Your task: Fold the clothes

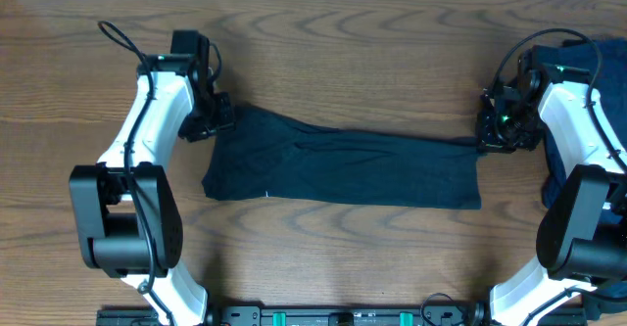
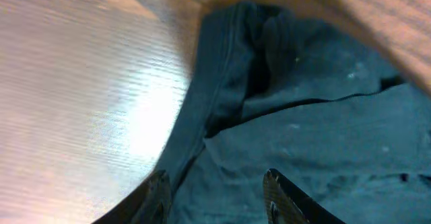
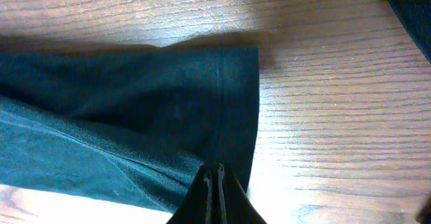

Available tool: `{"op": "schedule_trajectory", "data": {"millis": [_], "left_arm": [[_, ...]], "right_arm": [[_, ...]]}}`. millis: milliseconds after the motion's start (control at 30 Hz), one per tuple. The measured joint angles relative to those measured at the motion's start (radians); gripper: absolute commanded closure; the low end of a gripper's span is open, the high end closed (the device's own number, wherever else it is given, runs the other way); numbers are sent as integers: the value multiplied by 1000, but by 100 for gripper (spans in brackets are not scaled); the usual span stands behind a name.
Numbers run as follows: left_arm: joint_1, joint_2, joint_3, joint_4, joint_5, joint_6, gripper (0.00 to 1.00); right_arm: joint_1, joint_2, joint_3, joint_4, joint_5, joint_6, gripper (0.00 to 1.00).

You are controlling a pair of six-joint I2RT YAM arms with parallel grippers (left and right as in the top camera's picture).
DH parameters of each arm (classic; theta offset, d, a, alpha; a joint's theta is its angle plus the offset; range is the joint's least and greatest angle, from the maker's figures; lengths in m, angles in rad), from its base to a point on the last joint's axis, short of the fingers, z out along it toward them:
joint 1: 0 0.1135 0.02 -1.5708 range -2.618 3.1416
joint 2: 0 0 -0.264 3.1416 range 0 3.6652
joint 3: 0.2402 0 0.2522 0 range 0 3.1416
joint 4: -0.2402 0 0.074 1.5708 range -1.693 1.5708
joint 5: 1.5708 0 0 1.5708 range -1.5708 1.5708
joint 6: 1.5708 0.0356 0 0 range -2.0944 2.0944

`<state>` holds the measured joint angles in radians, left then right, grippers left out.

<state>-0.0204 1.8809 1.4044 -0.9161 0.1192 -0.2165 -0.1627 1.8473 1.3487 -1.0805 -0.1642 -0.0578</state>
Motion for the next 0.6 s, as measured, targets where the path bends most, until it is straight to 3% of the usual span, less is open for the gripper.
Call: {"op": "schedule_trajectory", "data": {"millis": [267,600], "left_arm": [[0,14,-135,121,49,27,53],[0,15,-153,164,63,34,53]], "right_arm": [[0,0,-1,5,0,0,98],[0,0,-1,5,0,0,98]]}}
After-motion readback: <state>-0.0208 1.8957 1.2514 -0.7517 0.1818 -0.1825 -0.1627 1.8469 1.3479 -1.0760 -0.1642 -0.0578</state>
